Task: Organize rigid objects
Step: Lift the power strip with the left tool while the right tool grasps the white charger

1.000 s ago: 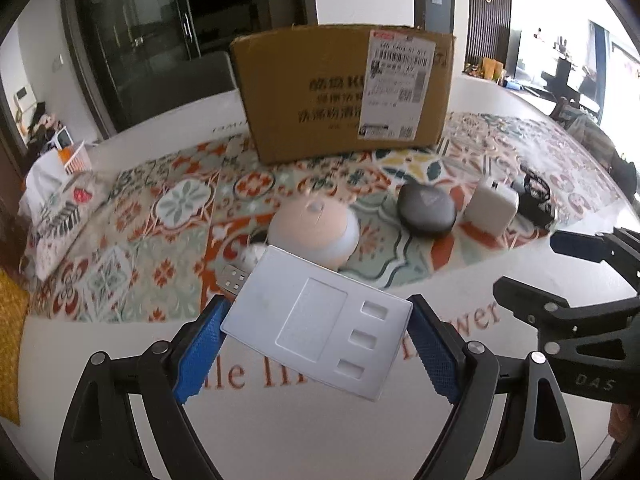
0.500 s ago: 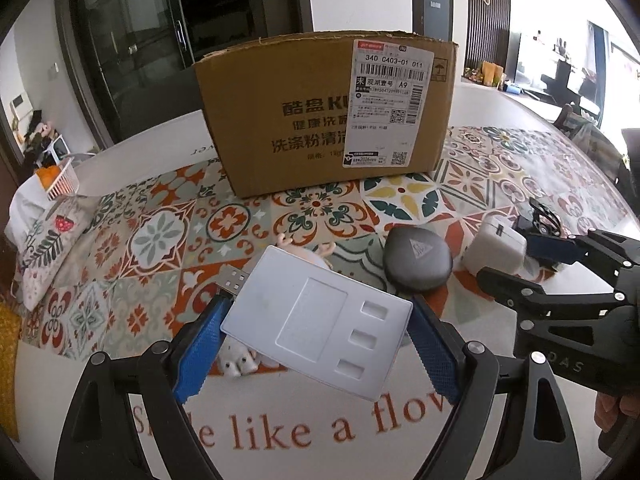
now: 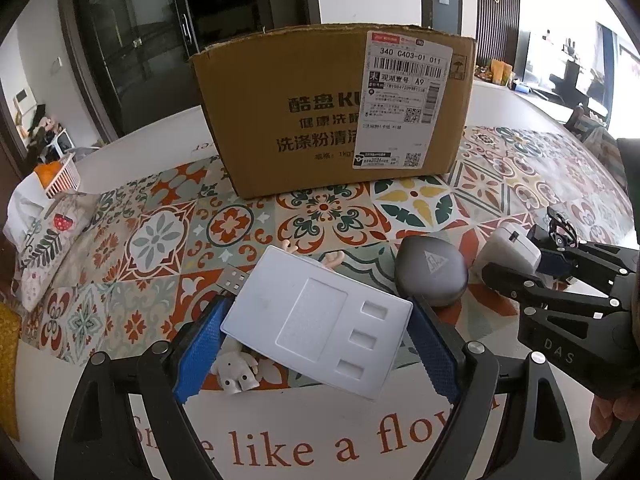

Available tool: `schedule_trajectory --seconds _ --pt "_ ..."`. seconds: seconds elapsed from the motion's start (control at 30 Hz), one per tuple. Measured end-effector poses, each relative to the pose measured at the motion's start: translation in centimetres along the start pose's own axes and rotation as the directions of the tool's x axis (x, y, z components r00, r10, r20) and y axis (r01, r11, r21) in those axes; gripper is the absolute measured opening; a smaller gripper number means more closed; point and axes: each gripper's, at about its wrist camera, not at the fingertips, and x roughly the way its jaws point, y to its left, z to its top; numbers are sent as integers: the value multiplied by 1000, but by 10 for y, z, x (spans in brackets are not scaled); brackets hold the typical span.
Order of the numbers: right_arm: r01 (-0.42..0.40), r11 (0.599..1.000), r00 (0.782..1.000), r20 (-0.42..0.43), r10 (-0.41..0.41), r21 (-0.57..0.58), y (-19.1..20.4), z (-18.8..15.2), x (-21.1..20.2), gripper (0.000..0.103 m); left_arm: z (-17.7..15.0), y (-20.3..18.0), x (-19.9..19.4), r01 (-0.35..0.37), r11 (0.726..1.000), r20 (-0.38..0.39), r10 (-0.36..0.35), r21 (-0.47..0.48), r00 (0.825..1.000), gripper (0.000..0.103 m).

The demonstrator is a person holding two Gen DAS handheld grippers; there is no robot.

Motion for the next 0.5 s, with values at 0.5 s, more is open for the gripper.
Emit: schedule_trajectory --seconds 0.5 --pt "-3 999 997 77 1 35 2 18 -48 30 23 7 -38 31 999 65 -28 -33 997 88"
